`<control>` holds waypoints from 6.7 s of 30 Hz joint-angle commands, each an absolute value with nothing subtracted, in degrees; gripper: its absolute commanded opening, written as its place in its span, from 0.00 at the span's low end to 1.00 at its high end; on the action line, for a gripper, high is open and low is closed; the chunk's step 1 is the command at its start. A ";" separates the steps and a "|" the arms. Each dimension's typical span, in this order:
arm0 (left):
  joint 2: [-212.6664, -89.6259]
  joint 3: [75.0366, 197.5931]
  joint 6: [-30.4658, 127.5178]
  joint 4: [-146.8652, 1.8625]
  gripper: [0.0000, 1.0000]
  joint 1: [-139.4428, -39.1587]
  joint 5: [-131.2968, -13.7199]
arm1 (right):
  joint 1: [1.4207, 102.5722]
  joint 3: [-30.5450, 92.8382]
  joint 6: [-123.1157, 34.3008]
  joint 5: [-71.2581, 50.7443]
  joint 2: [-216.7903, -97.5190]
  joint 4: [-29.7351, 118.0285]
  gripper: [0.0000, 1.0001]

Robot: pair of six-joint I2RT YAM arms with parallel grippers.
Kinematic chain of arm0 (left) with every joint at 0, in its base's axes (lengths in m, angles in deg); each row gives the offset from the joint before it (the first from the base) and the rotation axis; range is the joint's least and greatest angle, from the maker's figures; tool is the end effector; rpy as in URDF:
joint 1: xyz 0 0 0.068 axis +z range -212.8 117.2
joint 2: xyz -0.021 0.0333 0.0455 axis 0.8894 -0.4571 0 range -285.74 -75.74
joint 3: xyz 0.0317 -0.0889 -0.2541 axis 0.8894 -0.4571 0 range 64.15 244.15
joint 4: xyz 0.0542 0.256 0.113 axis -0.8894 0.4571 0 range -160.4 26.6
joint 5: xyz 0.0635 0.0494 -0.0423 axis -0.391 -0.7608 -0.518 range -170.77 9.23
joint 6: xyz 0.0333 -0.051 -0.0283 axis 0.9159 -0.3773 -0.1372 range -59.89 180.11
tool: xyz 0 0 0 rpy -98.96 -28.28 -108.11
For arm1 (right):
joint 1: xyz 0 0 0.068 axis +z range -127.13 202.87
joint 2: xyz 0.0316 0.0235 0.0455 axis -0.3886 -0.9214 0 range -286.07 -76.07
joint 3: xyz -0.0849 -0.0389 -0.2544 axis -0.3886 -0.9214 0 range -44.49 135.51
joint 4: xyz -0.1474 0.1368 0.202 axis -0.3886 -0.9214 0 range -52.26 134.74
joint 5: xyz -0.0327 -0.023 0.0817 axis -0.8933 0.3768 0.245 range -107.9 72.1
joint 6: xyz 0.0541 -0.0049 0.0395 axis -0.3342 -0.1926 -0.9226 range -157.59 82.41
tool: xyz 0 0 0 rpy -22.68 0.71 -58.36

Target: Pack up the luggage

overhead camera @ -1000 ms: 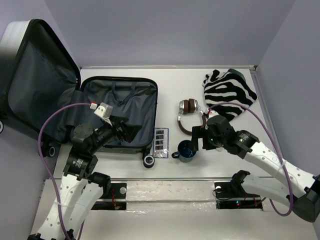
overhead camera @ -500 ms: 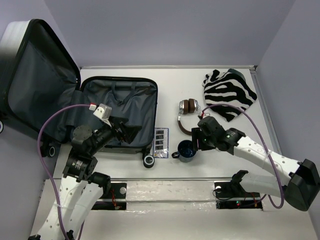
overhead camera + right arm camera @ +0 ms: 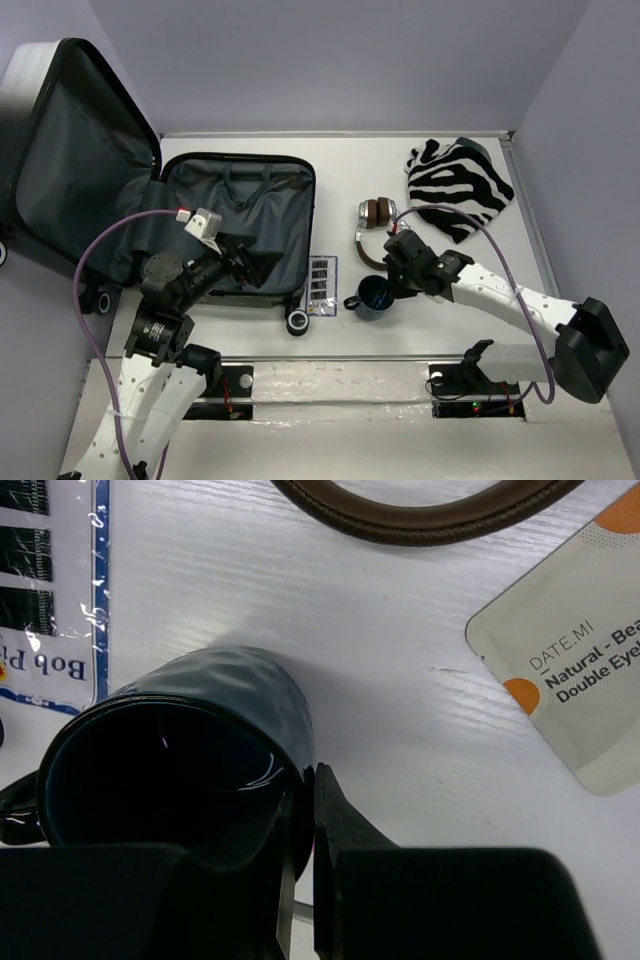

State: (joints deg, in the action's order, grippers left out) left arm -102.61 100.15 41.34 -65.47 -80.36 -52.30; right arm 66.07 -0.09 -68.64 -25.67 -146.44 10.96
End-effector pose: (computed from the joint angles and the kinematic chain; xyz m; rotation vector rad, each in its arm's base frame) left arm 0.1486 -0.0739 0.3430 0.3979 1.5197 -0.8738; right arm 0.1982 0.1762 0.1863 -0.2302 2.6167 0.2863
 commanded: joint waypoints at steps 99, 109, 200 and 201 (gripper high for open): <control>-96.31 101.85 38.40 -62.66 0.99 -78.36 -71.72 | 50.02 19.04 -59.47 -24.41 -148.32 32.53 0.07; -96.31 101.85 38.40 -62.40 0.99 -78.36 -72.07 | 68.91 39.67 -62.99 -22.47 -170.69 37.27 0.07; -96.48 101.85 38.48 -62.75 0.99 -78.18 -71.63 | 79.83 12.65 -74.77 -55.25 -171.71 8.62 0.70; -96.48 101.85 38.48 -62.75 0.99 -78.18 -71.63 | 79.82 11.86 -74.42 -54.82 -169.35 8.53 0.72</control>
State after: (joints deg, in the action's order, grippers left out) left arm -96.21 101.31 37.32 -59.11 -78.44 -72.32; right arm 81.61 14.69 -72.40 -49.89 -175.36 15.29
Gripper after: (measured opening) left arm 0.990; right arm 0.706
